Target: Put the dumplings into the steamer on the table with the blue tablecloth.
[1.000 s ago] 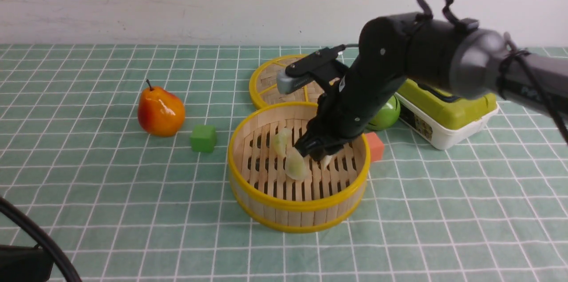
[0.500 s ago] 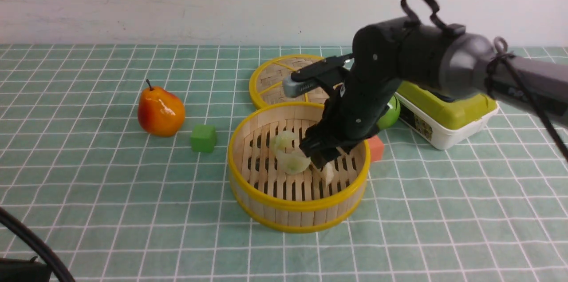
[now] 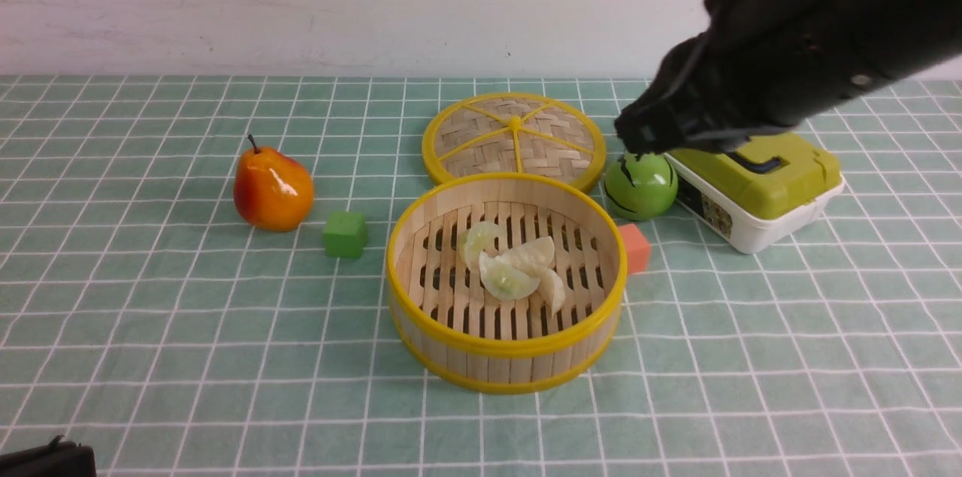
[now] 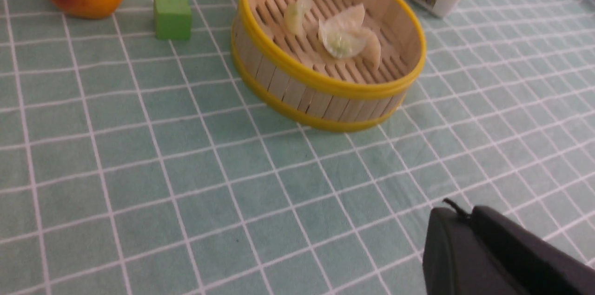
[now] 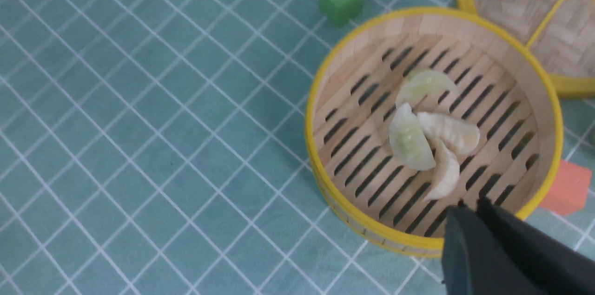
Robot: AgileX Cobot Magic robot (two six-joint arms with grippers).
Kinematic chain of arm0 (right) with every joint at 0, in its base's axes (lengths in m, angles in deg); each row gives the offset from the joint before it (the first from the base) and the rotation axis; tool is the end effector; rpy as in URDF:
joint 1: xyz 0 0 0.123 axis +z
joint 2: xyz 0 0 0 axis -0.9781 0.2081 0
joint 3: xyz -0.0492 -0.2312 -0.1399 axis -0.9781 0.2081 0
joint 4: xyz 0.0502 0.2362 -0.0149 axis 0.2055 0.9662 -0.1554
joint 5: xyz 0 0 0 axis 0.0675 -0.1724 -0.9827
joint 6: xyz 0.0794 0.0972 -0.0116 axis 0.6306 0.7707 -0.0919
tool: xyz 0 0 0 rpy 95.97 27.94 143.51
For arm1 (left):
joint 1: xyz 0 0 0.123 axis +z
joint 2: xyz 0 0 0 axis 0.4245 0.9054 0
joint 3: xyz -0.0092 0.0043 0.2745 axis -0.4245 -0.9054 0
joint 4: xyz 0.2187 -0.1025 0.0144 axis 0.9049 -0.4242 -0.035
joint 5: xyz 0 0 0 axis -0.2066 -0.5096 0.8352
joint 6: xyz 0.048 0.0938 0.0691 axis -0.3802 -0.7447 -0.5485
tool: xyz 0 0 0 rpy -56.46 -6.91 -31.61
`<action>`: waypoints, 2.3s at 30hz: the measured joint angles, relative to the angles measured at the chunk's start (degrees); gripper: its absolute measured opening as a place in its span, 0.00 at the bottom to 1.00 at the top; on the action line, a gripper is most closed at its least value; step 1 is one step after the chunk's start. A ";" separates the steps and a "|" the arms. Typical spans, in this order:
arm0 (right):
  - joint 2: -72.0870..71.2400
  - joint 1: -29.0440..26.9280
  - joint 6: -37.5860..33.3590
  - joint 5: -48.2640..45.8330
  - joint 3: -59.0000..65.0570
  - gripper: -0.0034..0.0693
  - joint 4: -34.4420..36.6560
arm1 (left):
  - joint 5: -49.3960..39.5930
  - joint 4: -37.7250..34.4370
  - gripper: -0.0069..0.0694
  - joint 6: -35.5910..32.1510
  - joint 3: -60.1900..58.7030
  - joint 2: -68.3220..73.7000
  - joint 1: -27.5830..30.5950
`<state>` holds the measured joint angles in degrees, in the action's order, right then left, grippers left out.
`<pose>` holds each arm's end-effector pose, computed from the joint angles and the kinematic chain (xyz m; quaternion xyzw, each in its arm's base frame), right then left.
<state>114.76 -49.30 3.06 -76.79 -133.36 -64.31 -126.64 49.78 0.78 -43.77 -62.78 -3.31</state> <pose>0.2487 0.1733 0.3840 -0.2947 0.8432 0.2122 0.3963 0.0774 -0.0523 0.2888 0.1001 0.8125 -0.2504 0.5169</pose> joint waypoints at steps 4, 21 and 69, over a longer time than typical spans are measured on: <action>-12.38 0.00 -2.60 10.62 11.26 0.02 2.28 | 1.59 0.00 0.14 0.10 -0.16 -0.25 0.00; -44.19 0.00 -3.54 28.83 33.96 0.03 3.81 | 1.59 0.00 0.17 0.10 -0.16 -0.25 0.00; -76.67 -31.58 25.27 28.12 81.77 0.02 -19.29 | 1.37 0.00 0.21 0.10 -0.35 -0.25 0.00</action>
<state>38.09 -80.89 28.33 -48.67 -51.59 -83.60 -125.27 49.78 0.88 -44.11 -63.03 -3.31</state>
